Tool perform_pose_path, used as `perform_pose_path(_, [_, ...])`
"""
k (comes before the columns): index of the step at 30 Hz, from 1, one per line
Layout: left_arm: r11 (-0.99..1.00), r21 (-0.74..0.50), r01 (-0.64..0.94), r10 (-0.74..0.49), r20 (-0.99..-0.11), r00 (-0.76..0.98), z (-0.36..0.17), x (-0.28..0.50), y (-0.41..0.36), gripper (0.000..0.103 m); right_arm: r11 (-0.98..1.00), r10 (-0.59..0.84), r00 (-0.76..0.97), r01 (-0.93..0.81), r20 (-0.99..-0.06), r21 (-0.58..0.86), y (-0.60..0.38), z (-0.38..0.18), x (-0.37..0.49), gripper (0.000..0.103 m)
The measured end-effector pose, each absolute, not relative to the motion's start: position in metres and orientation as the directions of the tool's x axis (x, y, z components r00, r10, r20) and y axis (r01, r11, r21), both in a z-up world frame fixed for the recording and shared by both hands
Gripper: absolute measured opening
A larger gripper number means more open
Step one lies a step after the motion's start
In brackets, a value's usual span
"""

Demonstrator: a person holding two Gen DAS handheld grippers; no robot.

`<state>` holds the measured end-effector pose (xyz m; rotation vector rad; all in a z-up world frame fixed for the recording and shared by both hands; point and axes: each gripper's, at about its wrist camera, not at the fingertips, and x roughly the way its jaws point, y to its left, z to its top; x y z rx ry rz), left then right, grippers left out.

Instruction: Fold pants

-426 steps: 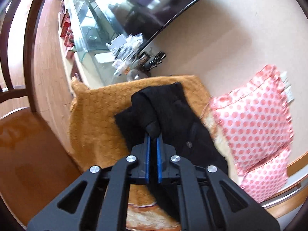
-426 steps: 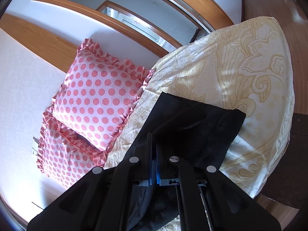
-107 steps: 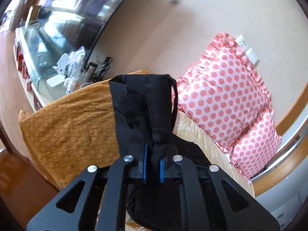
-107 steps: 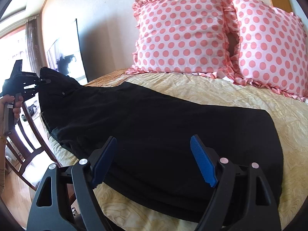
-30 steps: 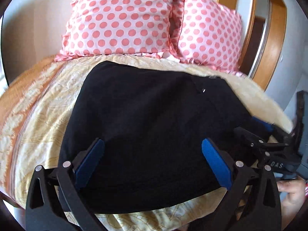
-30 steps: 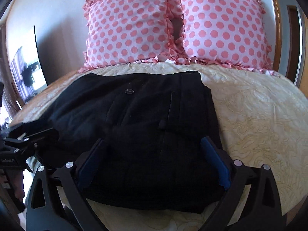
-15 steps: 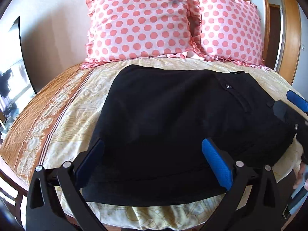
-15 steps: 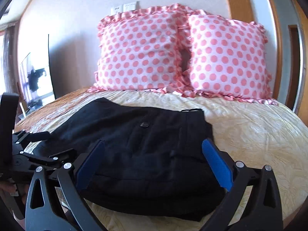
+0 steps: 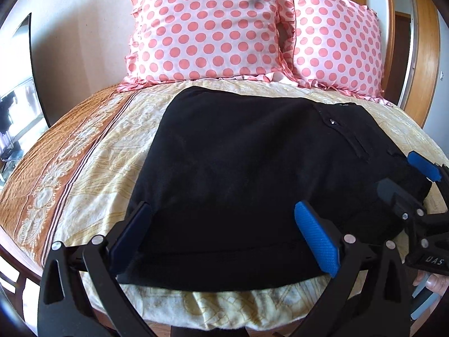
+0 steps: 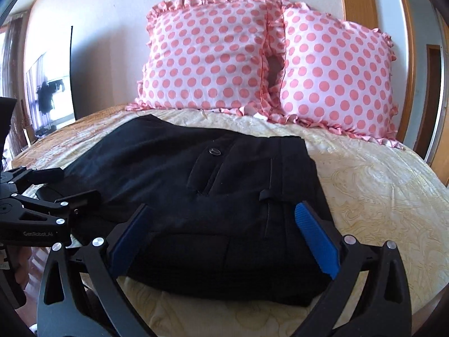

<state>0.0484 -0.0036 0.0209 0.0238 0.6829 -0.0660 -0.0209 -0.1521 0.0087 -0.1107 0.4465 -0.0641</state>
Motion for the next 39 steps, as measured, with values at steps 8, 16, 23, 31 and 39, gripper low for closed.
perform_pose_path(8, [0.995,-0.016,0.096,-0.087,-0.583,0.808,0.012,0.032,-0.001,0.101,0.991,-0.053,0.874,-0.012,-0.483,-0.131,-0.154,0.005,-0.025,0.102])
perform_pose_path(16, [0.992,-0.043,0.122,-0.125,-0.559,0.819,0.011,0.030,0.004,0.101,0.940,0.170,0.803,0.042,-0.571,0.339,-0.264,0.060,0.033,0.100])
perform_pose_path(23, [0.990,-0.049,0.135,-0.139,-0.560,0.816,0.011,0.029,0.006,0.101,0.893,0.244,0.685,0.118,-0.687,0.434,-0.295,0.038,0.088,0.081])
perform_pose_path(31, [0.989,-0.048,0.137,-0.141,-0.558,0.818,0.010,0.027,0.006,0.101,0.892,0.265,0.680,0.096,-0.683,0.442,-0.296,0.034,0.100,0.080])
perform_pose_path(39, [0.990,-0.049,0.136,-0.140,-0.559,0.818,0.010,0.027,0.006,0.101,0.928,0.237,0.674,0.056,-0.700,0.369,-0.290,0.036,0.108,0.080])
